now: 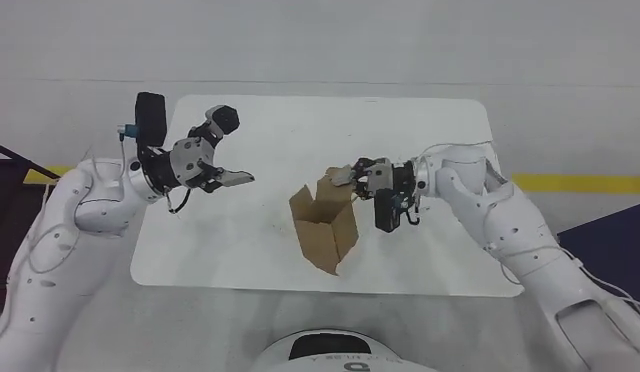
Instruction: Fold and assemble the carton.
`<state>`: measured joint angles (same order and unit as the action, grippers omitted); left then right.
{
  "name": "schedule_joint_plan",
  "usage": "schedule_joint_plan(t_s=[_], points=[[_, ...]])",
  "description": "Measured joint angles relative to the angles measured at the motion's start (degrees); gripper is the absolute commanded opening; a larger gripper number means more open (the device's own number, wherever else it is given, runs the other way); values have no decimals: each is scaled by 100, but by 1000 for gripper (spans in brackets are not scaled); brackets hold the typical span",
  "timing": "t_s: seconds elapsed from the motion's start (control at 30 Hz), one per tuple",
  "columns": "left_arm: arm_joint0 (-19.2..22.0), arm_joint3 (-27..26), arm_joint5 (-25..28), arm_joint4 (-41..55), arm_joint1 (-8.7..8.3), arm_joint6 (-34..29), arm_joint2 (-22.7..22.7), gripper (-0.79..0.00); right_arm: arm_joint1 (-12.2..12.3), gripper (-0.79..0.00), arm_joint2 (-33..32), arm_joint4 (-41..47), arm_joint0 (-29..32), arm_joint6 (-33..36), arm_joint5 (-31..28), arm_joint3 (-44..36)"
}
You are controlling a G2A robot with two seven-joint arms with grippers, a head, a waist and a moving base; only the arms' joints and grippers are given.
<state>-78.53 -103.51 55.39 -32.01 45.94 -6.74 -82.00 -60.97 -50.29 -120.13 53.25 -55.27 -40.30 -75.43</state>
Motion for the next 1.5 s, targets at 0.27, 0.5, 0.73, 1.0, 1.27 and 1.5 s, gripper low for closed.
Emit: schedule_joint_plan(t_s=[0.27,0.5,0.73,1.0,1.27,1.5], points=[[-68,-159,-253,-468,55,364,-56,0,-127,-785,-105,1497,-209,1041,-860,555],[-66,-157,-250,-463,54,359,-55,0,-126,-785,-106,1486,-207,1029,-850,551],[-66,-157,-250,-464,54,359,-55,0,-147,-785,-128,1875,-206,1308,-1148,536],[-76,-198,-264,-452,59,358,-32,0,-314,-785,-142,3503,-499,2592,-1772,880],[111,-517,-362,-365,149,216,412,-28,-420,-785,39,4408,-698,3713,-1769,791],[253,-487,-378,-853,213,115,637,-40,-482,-785,103,5044,-726,4241,-1770,848]])
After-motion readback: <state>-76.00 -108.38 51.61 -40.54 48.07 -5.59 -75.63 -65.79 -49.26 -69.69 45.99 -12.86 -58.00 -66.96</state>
